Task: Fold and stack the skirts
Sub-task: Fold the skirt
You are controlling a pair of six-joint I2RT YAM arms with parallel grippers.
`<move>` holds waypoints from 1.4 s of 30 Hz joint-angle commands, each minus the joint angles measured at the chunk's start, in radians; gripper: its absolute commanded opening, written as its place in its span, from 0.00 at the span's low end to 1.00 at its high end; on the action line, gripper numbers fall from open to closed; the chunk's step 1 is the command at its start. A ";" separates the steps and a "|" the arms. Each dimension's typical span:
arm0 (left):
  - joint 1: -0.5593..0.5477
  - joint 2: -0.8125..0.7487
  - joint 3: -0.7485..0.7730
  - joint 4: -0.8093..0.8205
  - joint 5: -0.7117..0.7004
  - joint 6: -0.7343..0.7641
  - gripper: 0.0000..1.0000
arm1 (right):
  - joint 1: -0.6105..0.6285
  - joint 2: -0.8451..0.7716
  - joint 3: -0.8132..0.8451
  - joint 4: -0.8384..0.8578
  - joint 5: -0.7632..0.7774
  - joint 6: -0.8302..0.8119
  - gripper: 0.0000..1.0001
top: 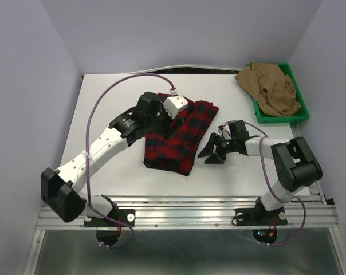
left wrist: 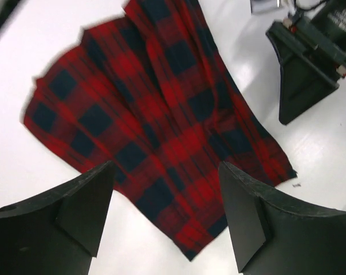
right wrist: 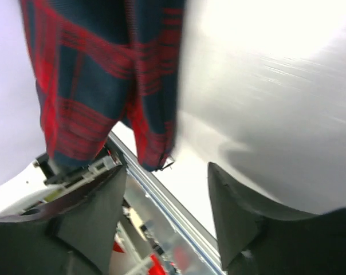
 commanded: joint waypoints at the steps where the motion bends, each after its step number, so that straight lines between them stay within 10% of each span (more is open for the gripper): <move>1: -0.045 0.068 -0.092 -0.055 0.041 -0.128 0.84 | 0.026 0.024 -0.035 0.162 0.014 0.127 0.60; 21: -0.158 0.269 -0.195 0.012 0.058 -0.249 0.65 | 0.066 0.258 -0.006 0.337 -0.060 0.169 0.40; 32: -0.171 0.289 -0.178 0.029 0.142 -0.234 0.04 | 0.085 0.319 0.028 0.340 -0.070 0.179 0.24; 36: -0.171 0.323 -0.157 0.021 0.141 -0.239 0.11 | 0.085 0.313 0.025 0.334 -0.067 0.172 0.22; 38: -0.171 0.321 -0.135 0.009 0.092 -0.243 0.49 | 0.085 0.304 0.024 0.330 -0.058 0.167 0.21; 42: -0.180 0.283 -0.109 -0.047 -0.043 -0.246 0.71 | 0.085 0.301 0.024 0.317 -0.052 0.165 0.17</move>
